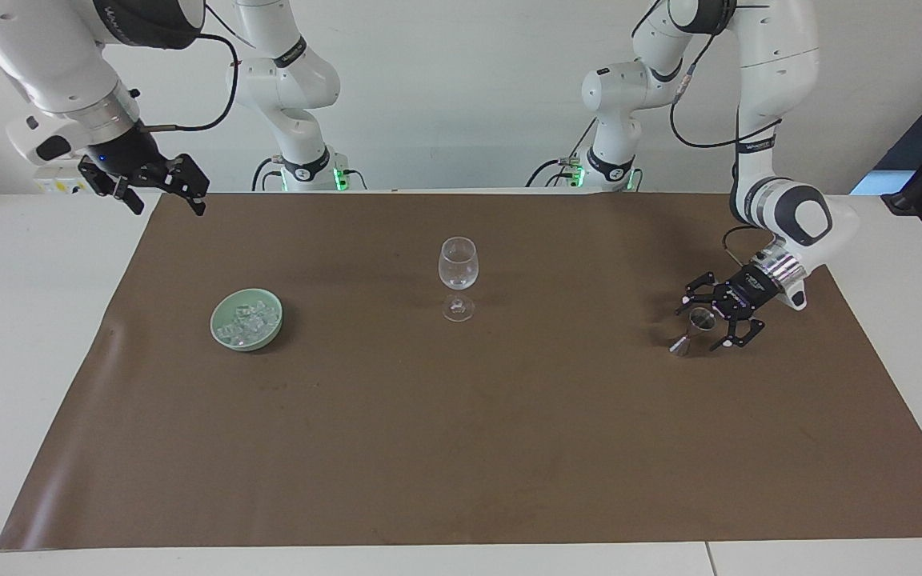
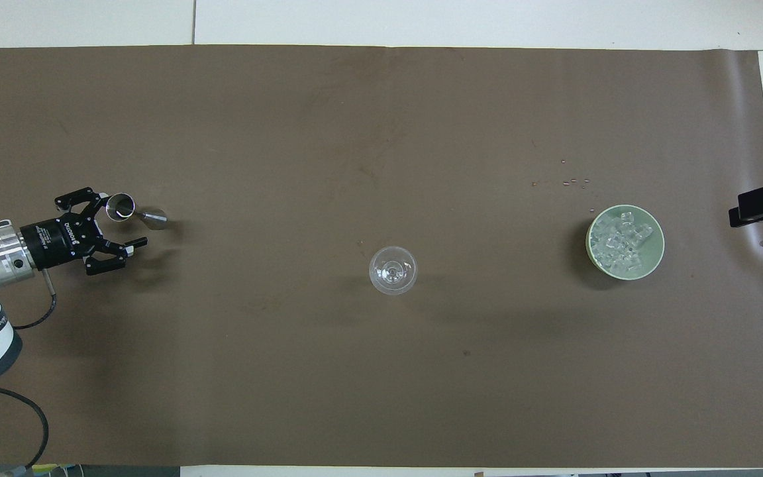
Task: Pour wine and add ice with both arms
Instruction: 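Grasp the silver jigger with the left gripper and lift it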
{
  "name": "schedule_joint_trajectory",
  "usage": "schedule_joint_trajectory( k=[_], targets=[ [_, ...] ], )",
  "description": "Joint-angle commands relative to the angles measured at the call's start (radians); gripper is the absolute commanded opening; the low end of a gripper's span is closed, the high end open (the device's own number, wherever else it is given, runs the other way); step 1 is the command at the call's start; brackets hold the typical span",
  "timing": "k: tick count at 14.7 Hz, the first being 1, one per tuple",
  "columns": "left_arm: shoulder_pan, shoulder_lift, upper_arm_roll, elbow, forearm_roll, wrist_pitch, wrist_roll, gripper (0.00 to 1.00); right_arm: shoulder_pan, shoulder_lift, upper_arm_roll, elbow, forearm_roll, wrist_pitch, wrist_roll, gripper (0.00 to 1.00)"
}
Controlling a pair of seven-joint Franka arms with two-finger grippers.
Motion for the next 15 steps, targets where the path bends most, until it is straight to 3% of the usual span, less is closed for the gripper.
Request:
schedule_joint_trajectory(
  k=[1,6,9,10,11,12,15],
  targets=[
    [-0.018,-0.012,0.003,-0.032,-0.041,0.035,0.01,1.0,-0.008,-0.009,0.005,-0.008,-0.001,-0.01,-0.02,1.0],
    [-0.035,-0.014,0.003,-0.034,-0.044,0.04,0.016,1.0,-0.008,-0.01,0.005,-0.008,-0.001,-0.01,-0.02,1.0],
    [-0.036,-0.012,0.001,-0.032,-0.044,0.043,0.018,0.92,-0.008,-0.01,0.005,-0.006,-0.001,-0.011,-0.02,1.0],
    [-0.038,-0.011,0.001,-0.031,-0.046,0.044,0.018,0.7,-0.008,-0.01,0.005,-0.008,-0.001,-0.01,-0.02,1.0],
    [-0.042,-0.011,0.001,-0.029,-0.044,0.044,0.018,0.14,-0.008,-0.01,0.005,-0.008,-0.001,-0.01,-0.02,1.0],
    [-0.042,-0.012,0.003,-0.028,-0.044,0.043,0.018,0.0,-0.008,-0.01,0.005,-0.006,0.001,-0.01,-0.02,1.0],
    [-0.041,-0.014,0.003,-0.026,-0.044,0.04,0.018,0.0,-0.008,-0.01,0.005,-0.008,-0.001,-0.011,-0.02,1.0]
  ],
)
